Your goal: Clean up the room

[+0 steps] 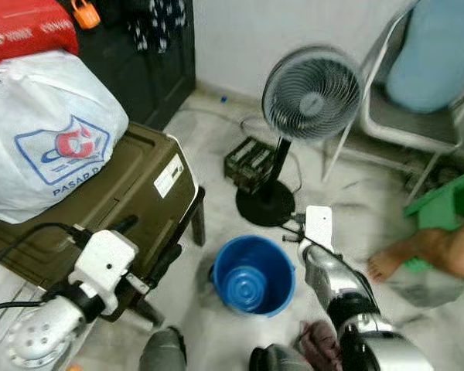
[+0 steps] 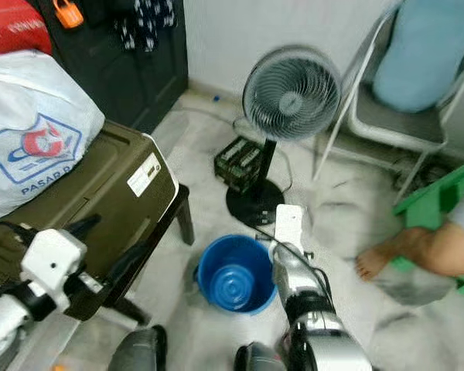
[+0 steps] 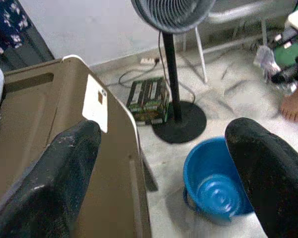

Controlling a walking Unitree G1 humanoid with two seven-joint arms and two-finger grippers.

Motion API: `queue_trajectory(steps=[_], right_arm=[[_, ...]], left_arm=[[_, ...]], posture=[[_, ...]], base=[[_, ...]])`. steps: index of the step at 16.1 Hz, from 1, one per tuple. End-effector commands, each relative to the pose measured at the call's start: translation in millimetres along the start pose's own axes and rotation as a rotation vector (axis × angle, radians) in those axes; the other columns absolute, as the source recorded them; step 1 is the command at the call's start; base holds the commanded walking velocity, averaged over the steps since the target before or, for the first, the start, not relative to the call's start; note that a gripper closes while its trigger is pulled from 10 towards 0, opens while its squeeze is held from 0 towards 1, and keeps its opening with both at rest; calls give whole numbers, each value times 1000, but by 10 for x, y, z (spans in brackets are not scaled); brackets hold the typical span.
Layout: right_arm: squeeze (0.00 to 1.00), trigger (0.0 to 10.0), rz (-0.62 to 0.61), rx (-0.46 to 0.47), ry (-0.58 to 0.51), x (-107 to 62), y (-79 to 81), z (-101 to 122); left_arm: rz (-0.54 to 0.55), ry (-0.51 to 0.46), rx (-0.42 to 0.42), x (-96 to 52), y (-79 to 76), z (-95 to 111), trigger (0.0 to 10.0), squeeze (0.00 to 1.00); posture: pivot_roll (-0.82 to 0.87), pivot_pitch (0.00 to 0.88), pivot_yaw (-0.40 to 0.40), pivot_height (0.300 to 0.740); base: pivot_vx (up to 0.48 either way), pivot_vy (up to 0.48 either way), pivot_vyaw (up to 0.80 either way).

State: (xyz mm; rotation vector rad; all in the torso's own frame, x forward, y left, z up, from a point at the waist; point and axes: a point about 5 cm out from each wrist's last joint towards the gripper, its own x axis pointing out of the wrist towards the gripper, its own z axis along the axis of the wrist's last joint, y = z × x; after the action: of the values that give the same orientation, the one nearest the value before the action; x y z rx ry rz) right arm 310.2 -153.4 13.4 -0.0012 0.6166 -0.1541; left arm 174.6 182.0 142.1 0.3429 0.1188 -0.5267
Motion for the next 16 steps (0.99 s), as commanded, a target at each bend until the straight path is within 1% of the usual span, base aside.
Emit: queue_trajectory(steps=[1, 2, 3, 4, 5, 7, 9, 12, 15, 16], right_arm=[[0, 10000, -11, 15, -2, 17, 4, 20], [0, 10000, -12, 16, 4, 29, 11, 20], [0, 10000, -15, 31, 15, 34, 40, 1], [0, 10000, -12, 18, 30, 35, 72, -39], [0, 10000, -17, 39, 51, 32, 85, -85], [0, 10000, -19, 53, 78, 24, 90, -171], [0, 10000, -13, 26, 66, 22, 119, -173], [0, 10000, -33, 48, 52, 34, 95, -124], [0, 10000, -44, 43, 27, 46, 63, -67], [780, 10000, -51, 57, 18, 53, 39, -37]], left_arm=[[-10, 15, 8, -69, 19, 45, 10000, 0], [-9, 29, 14, -99, 29, 57, 10000, 0], [-6, 44, 20, -159, 48, 73, 10000, 0], [-9, 65, 27, -213, 60, 83, 10000, 0], [-14, 80, 37, -260, 78, 96, 10000, 0], [-24, 110, 51, -350, 112, 114, 10000, 0], [-30, 135, 56, -417, 136, 131, 10000, 0], [-37, 142, 58, -429, 144, 145, 10000, 0], [-38, 141, 57, -408, 158, 143, 10000, 0], [-33, 142, 56, -399, 167, 140, 10000, 0]], posture=[[277, 248, -6, 740], [287, 256, 4, 740], [315, 270, 29, 740], [330, 274, 41, 740], [356, 284, 62, 740], [374, 295, 80, 740], [382, 305, 95, 740], [379, 303, 95, 740], [374, 296, 87, 740], [377, 292, 85, 740]], base=[[0, 0, 0], [0, 0, 0], [0, 0, 0], [0, 0, 0], [0, 0, 0], [0, 0, 0], [0, 0, 0], [0, 0, 0], [0, 0, 0], [0, 0, 0]])
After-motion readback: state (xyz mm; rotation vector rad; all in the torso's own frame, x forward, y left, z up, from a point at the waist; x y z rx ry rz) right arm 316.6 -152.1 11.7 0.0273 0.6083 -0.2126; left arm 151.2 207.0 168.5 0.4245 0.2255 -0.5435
